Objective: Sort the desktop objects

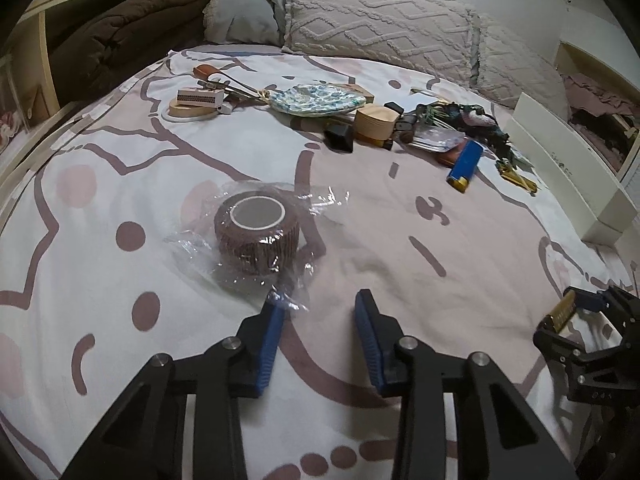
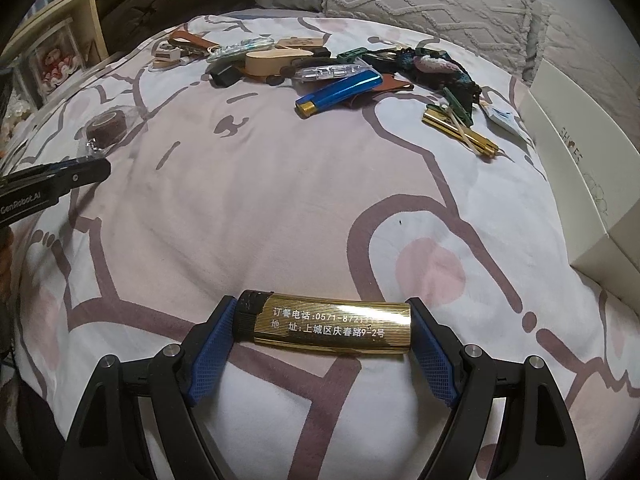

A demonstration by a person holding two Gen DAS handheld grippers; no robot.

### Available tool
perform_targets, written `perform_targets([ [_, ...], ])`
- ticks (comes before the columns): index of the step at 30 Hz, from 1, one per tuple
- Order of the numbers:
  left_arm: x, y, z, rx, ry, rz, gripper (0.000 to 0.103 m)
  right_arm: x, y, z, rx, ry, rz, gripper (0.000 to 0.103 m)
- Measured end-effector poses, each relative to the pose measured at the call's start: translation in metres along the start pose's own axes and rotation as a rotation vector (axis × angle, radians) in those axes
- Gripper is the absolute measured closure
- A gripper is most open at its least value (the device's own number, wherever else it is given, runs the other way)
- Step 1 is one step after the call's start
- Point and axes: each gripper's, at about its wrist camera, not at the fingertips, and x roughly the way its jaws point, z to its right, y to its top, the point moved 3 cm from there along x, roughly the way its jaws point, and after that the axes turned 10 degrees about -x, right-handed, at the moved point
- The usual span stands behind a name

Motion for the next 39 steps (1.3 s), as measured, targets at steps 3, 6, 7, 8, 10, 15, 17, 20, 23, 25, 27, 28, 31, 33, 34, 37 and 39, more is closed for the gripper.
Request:
perform_targets([
  [3, -0.004, -0.003, 0.002, 0.006, -0.007, -0.001, 0.071, 0.0, 0.0, 0.0, 0.001, 0.0, -0.001, 0.02],
  [6, -0.008, -0.006, 0.006, 0.014, -0.014, -0.001, 0.071, 0.0, 0.0, 0.0, 0.001, 0.0, 0.0, 0.02],
  [7, -0.008, -0.006, 0.007, 0.016, -0.016, -0.001, 0.071, 0.0, 0.0, 0.0, 0.001, 0.001, 0.0, 0.02],
  [8, -0.008, -0.007, 0.008, 0.018, -0.017, -0.001, 0.071, 0.0, 0.0, 0.0, 0.001, 0.001, 0.0, 0.02],
  [10, -0.01, -0.008, 0.011, 0.021, -0.021, -0.003, 0.071, 0.0, 0.0, 0.0, 0.002, 0.003, 0.001, 0.02],
  [15, -0.013, -0.011, 0.02, 0.03, -0.03, -0.011, 0.071, 0.0, -0.002, 0.001, 0.005, 0.008, 0.007, 0.02],
  [17, -0.015, -0.012, 0.025, 0.041, -0.028, -0.012, 0.071, 0.0, -0.002, 0.002, 0.006, 0.011, 0.01, 0.02],
  [20, -0.018, -0.013, 0.032, 0.05, -0.031, -0.011, 0.071, 0.0, -0.003, 0.002, 0.009, 0.012, 0.015, 0.02],
  [23, -0.023, -0.011, 0.035, 0.052, -0.036, -0.005, 0.071, 0.0, -0.003, 0.002, 0.011, 0.012, 0.021, 0.02],
  [25, -0.027, -0.01, 0.037, 0.049, -0.036, 0.002, 0.071, 0.0, -0.003, 0.002, 0.012, 0.012, 0.024, 0.02],
  [27, -0.029, -0.008, 0.038, 0.045, -0.034, 0.008, 0.071, -0.001, -0.003, 0.002, 0.008, 0.012, 0.025, 0.02],
  [28, -0.029, -0.007, 0.038, 0.042, -0.033, 0.012, 0.071, -0.001, -0.003, 0.002, 0.003, 0.013, 0.024, 0.02],
  [31, -0.029, -0.006, 0.036, 0.033, -0.032, 0.017, 0.071, -0.001, -0.001, 0.001, -0.03, 0.01, 0.019, 0.02],
  [33, -0.029, -0.007, 0.036, 0.027, -0.029, 0.016, 0.071, -0.003, 0.001, -0.001, -0.068, -0.002, 0.02, 0.02],
  [34, -0.028, -0.007, 0.035, 0.023, -0.027, 0.014, 0.071, -0.003, 0.001, -0.002, -0.083, -0.006, 0.021, 0.02],
  [37, -0.027, -0.008, 0.034, 0.018, -0.019, 0.01, 0.07, -0.004, 0.002, -0.001, -0.105, -0.007, 0.023, 0.02],
  [39, -0.027, -0.009, 0.034, 0.017, -0.011, 0.012, 0.056, -0.003, 0.002, 0.0, -0.101, -0.002, 0.022, 0.02],
])
